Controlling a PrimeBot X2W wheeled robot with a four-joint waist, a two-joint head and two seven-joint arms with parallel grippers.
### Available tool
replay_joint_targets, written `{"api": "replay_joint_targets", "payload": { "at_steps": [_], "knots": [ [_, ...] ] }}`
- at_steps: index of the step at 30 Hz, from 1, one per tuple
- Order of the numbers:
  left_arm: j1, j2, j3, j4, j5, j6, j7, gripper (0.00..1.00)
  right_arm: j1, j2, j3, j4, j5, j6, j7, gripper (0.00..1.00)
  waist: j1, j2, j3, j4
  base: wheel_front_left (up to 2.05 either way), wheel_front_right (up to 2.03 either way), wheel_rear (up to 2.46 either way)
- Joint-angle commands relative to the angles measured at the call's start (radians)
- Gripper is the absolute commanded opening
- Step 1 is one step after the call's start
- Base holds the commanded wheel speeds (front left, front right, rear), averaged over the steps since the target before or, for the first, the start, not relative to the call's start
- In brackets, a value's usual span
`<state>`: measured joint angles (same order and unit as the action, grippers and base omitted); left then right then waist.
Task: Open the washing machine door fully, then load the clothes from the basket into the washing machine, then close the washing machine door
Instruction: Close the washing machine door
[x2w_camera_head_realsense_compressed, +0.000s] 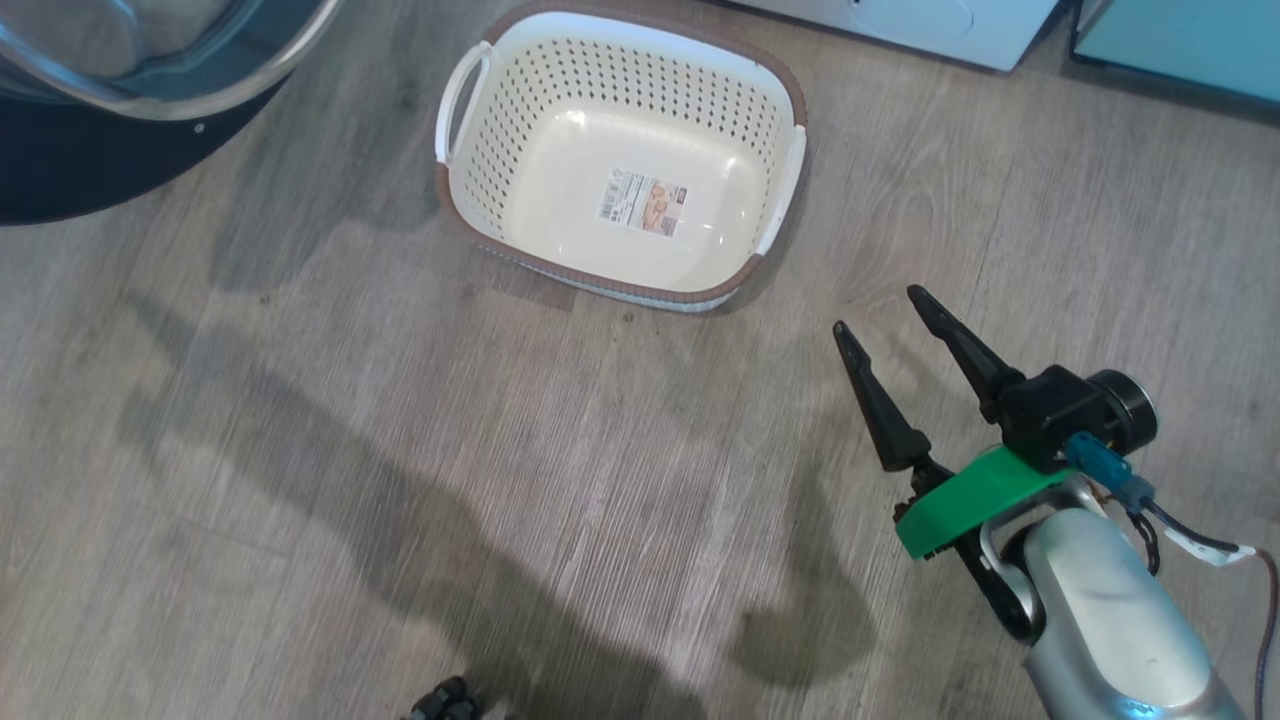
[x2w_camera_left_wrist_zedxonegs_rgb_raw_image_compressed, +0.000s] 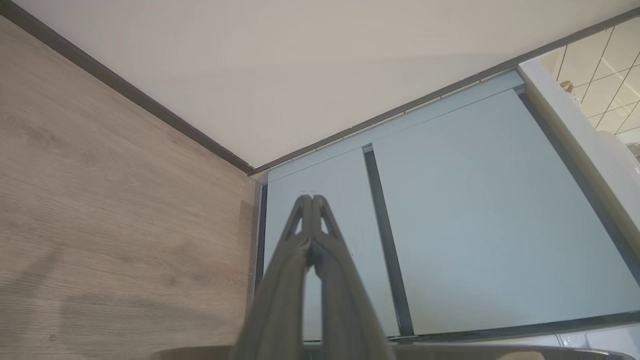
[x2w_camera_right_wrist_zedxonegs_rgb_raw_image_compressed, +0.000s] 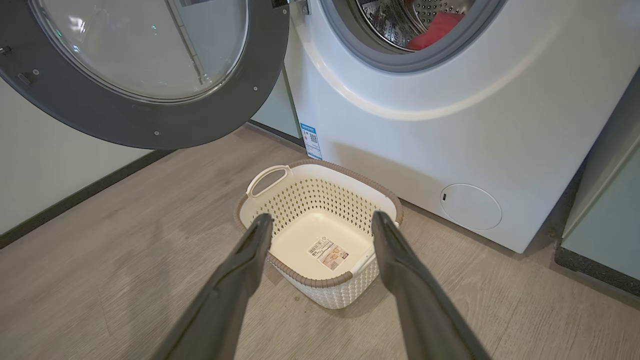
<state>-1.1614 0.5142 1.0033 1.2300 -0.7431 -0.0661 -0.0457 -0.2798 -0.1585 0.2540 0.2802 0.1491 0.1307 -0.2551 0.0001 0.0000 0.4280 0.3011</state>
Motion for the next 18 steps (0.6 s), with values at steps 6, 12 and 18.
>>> {"api": "replay_joint_targets", "payload": {
  "at_steps": [6,12,18],
  "knots": [
    [-0.025,0.071,-0.036,0.014,0.002,-0.022,0.075,0.0,-0.028,0.003,0.031,-0.042,0.002,0.0,-0.003,1.0,-0.0001,0.0,0.016,-0.012,0.0,0.0,0.0],
    [-0.042,0.049,-0.042,0.029,-0.028,-0.05,0.178,0.0,-0.029,-0.004,0.045,-0.045,0.014,0.0,-0.004,1.0,-0.0001,0.0,0.014,-0.016,0.0,0.0,0.0],
    [-0.026,0.023,-0.056,0.028,-0.056,-0.063,0.269,0.0,-0.03,-0.003,0.051,-0.035,0.017,0.0,-0.005,1.0,-0.0001,0.0,0.004,-0.015,0.0,0.0,0.0]
  ]
}}
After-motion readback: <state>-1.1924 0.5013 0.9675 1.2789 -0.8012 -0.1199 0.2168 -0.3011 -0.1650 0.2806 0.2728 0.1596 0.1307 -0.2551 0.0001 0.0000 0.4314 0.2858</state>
